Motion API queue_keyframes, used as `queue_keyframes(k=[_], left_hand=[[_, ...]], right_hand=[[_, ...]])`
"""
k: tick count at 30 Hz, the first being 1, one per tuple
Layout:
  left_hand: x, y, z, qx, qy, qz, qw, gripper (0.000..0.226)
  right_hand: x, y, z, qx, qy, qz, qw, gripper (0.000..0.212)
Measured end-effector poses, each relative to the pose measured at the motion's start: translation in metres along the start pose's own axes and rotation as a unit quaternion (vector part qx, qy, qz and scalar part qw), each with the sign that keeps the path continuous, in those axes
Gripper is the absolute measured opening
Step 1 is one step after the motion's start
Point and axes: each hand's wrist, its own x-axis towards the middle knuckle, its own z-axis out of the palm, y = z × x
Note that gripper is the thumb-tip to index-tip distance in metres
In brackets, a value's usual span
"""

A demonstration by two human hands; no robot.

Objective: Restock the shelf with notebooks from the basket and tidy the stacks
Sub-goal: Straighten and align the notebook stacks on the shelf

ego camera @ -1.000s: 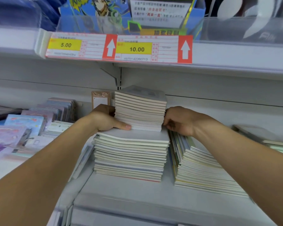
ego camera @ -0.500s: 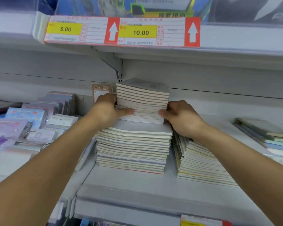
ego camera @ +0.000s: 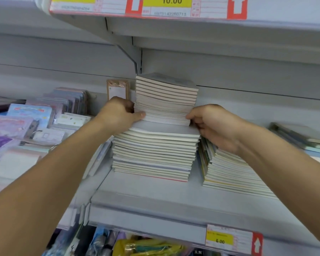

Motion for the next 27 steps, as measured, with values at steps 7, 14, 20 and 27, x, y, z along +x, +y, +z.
queue_keyframes(k=[7, 14, 20, 27], left_hand=[[-0.034, -0.028, 0.003, -0.170, -0.043, -0.068, 0.982, 0.099], [-0.056, -0.037, 0.024, -0.170, 0.039, 0.035, 0.984, 0.036], [-0.059, -0.040, 0.017, -0.107, 0.017, 0.048, 0.993, 0.064], [-0.074, -0.033, 0.035, -0.119, 0.072, 0.030, 0.990, 0.048]], right_hand=[[-0.023, 0.023, 0.024, 0.171, 0.028, 0.015, 0.985, 0.041], [-0.033, 0.041, 0.030, 0.244, -0.037, 0.034, 0.968, 0.083], [-0.038, 0.050, 0.025, 0.253, -0.087, 0.003, 0.964, 0.086], [-0.042, 0.083, 0.046, 0.156, -0.042, -0.014, 0.987, 0.104]])
